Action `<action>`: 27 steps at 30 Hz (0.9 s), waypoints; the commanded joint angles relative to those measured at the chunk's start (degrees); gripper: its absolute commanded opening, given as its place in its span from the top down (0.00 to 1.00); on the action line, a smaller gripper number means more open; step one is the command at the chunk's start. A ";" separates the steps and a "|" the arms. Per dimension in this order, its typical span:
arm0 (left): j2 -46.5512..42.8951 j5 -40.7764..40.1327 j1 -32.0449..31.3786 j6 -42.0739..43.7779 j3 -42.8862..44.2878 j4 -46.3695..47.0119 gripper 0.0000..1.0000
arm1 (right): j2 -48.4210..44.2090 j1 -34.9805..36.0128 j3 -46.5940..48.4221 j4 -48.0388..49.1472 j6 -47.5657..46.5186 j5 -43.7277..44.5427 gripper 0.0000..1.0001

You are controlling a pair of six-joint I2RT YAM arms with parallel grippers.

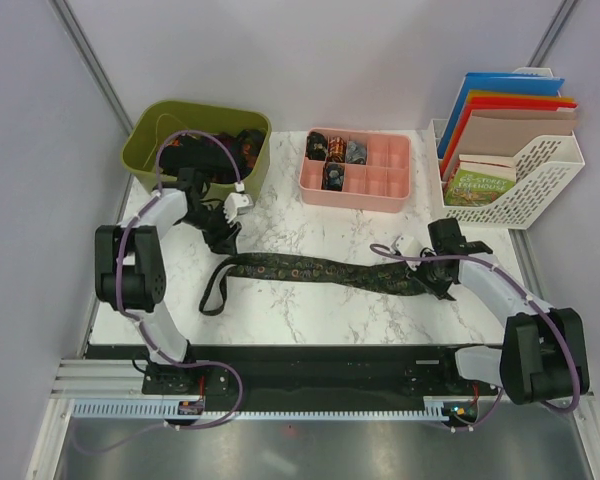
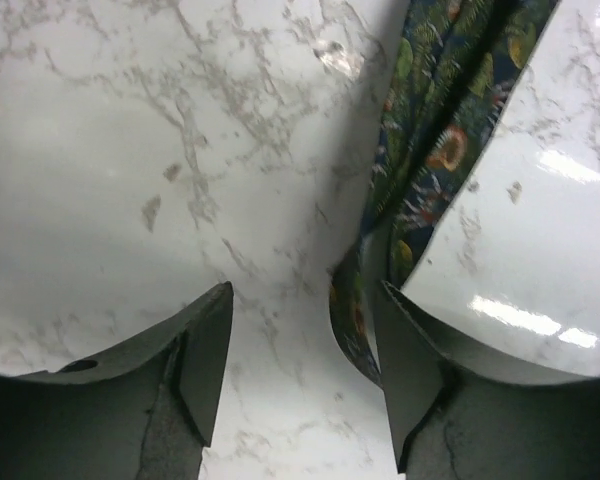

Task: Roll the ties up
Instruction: Flatten out the tie at the center of the board.

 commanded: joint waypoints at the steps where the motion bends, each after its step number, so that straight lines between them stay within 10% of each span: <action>1: -14.18 2.93 2.22 8.83 -3.88 -9.90 0.32 | -0.35 -0.28 4.40 -0.37 -0.86 2.20 0.62; 4: -21.40 0.65 2.22 14.38 -8.98 -14.64 0.30 | -2.55 -0.28 8.27 -4.76 0.01 -0.44 0.28; 10: -26.35 -5.33 2.22 20.09 -14.96 -22.55 0.30 | -3.61 -0.02 12.85 -6.10 0.28 -4.75 0.09; 27: -29.70 -24.85 -0.24 14.04 -29.03 -9.13 0.23 | 13.17 9.83 10.48 7.44 1.07 -2.20 0.02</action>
